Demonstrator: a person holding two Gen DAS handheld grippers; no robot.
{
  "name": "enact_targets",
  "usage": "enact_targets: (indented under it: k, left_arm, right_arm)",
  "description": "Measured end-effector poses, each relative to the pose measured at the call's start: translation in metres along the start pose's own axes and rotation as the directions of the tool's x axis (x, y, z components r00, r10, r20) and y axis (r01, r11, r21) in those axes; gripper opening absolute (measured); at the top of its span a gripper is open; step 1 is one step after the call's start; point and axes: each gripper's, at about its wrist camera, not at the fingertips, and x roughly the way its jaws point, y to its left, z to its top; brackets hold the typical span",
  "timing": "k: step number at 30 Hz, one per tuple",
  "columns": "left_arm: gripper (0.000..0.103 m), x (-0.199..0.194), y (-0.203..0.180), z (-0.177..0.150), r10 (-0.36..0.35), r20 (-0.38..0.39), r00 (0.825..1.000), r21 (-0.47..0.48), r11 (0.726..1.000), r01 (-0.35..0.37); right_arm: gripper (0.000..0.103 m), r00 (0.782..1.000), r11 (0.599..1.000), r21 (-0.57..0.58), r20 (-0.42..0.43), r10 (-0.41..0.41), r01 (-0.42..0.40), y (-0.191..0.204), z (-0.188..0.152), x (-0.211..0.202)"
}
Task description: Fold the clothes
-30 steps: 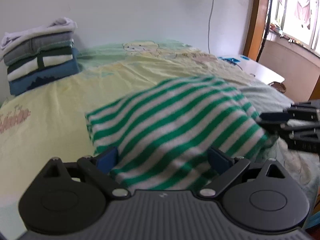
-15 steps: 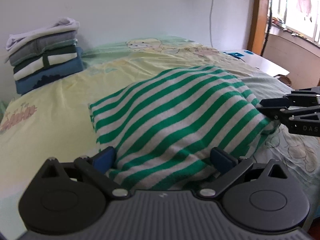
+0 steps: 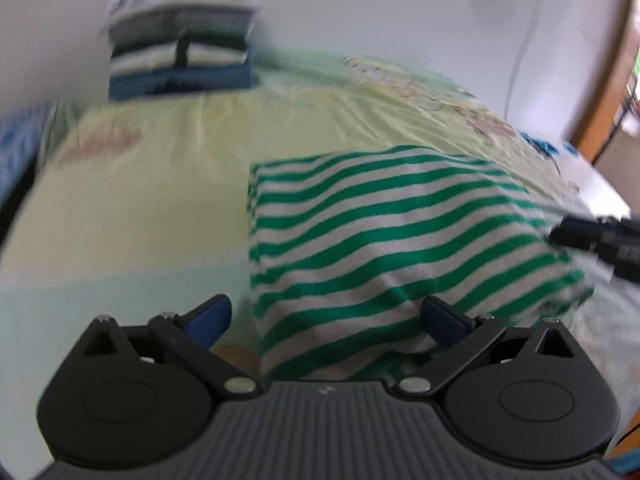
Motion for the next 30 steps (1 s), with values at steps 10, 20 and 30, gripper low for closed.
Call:
enact_targets:
  k: [10,20,30]
  left_arm:
    - [0.102,0.018,-0.022,0.018,0.092,-0.090,0.992,-0.096,0.990,-0.101]
    - [0.102,0.030,-0.028,0.023,0.146,-0.135,0.980,-0.100,0.982,-0.160]
    - [0.102,0.036,-0.023,0.028,0.113,-0.163,0.980,-0.069,0.990,-0.126]
  right_arm:
    - [0.036,0.997,0.995,-0.084,-0.049,0.058,-0.062,-0.002,-0.014,0.009]
    - [0.036,0.996,0.993,-0.093,-0.040,0.075,-0.079,-0.006,-0.017,0.006]
    - [0.046,0.998,0.999,0.035,-0.062,0.028,-0.026,-0.008,-0.012,0.001]
